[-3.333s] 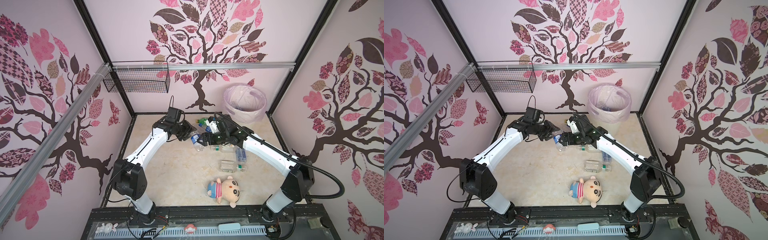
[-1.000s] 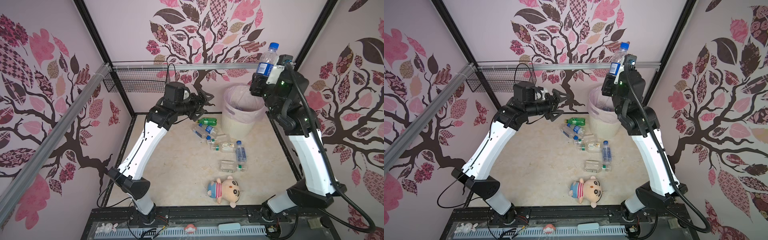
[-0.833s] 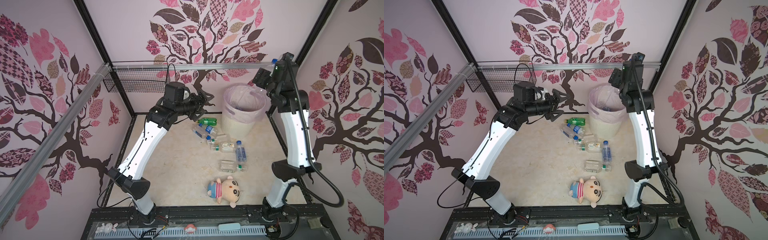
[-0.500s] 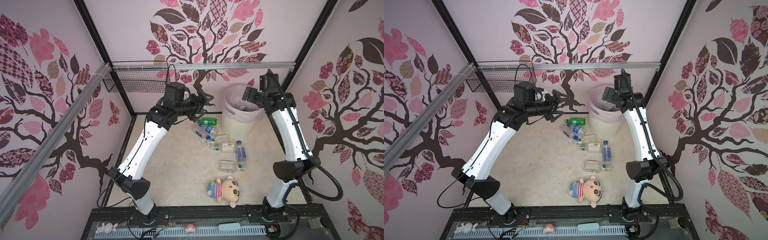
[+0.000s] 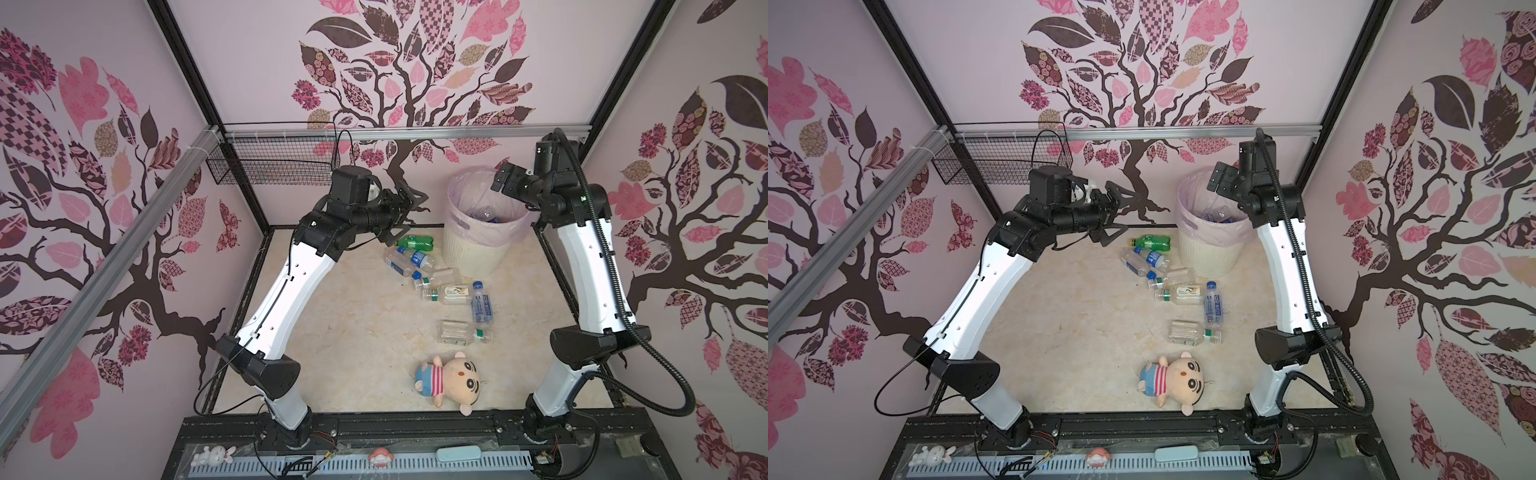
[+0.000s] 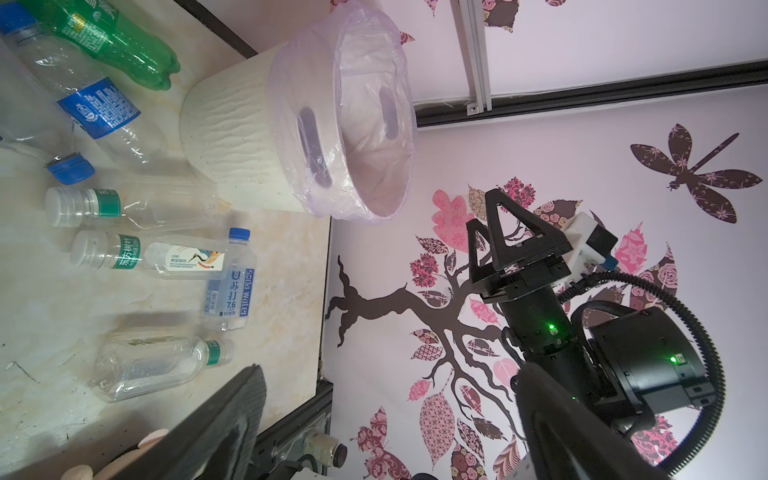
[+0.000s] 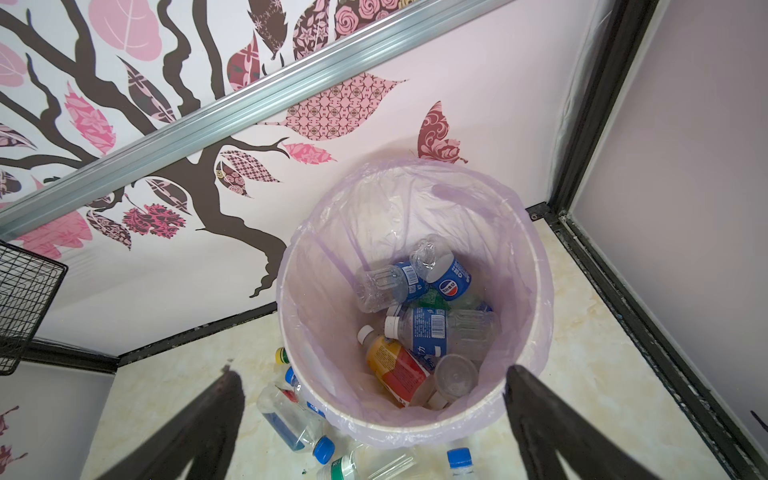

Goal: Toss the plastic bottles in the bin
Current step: 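Move both grippers back down toward the bottle pile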

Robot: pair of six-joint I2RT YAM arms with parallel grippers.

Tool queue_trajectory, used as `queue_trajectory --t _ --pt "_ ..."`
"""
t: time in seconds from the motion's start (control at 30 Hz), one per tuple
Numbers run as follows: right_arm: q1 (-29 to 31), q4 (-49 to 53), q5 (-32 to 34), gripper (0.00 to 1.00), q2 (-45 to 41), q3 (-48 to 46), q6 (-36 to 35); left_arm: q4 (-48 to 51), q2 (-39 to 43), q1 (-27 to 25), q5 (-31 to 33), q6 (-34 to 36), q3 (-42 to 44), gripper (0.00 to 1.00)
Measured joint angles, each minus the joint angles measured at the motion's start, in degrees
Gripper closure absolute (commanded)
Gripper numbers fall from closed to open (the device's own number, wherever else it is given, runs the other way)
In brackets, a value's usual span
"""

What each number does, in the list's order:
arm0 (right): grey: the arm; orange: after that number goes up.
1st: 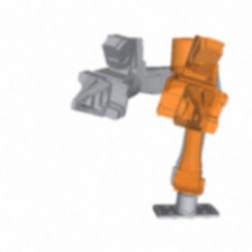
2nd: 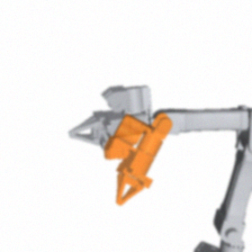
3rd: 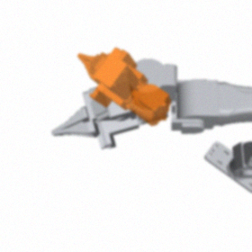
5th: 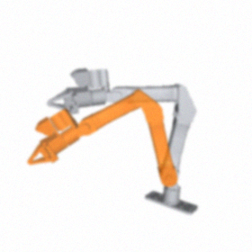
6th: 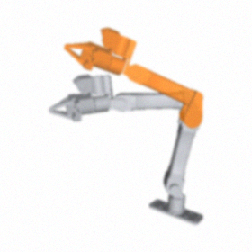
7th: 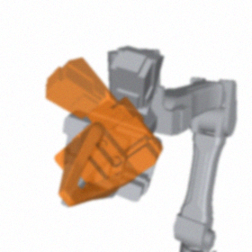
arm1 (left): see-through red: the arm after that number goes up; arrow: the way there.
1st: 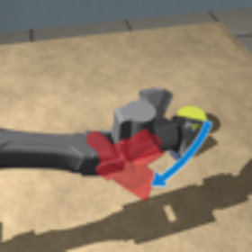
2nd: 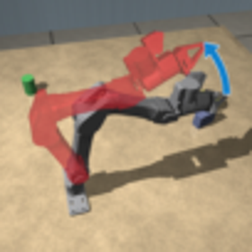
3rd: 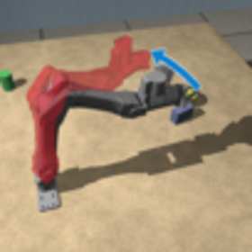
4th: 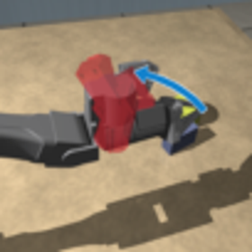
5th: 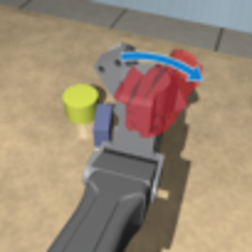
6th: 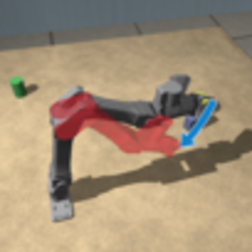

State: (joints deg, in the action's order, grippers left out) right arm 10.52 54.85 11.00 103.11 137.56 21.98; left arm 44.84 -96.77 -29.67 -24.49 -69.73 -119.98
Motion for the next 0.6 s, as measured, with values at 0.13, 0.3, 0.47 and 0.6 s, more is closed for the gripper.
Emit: queue_trajectory --t 0.13,0.3,0.47,0.6 --pt "0.02 -0.24 -0.79 0.0 -0.22 -1.77 0.2 0.59 0.81 0.0 0.83 0.63 2.45 0.03" --pt "0.26 -0.22 -1.66 0.0 -2.29 -8.2 0.33 2.01 1.73 0.0 2.16 1.73 5.4 0.03" --pt "1.64 -0.74 -2.23 0.0 -6.51 -15.58 0.39 2.95 2.99 0.02 5.44 3.65 10.05 0.03" --pt "6.21 -1.9 -1.81 0.0 -10.97 -22.56 0.76 2.6 2.86 0.22 6.93 3.87 14.16 0.03"
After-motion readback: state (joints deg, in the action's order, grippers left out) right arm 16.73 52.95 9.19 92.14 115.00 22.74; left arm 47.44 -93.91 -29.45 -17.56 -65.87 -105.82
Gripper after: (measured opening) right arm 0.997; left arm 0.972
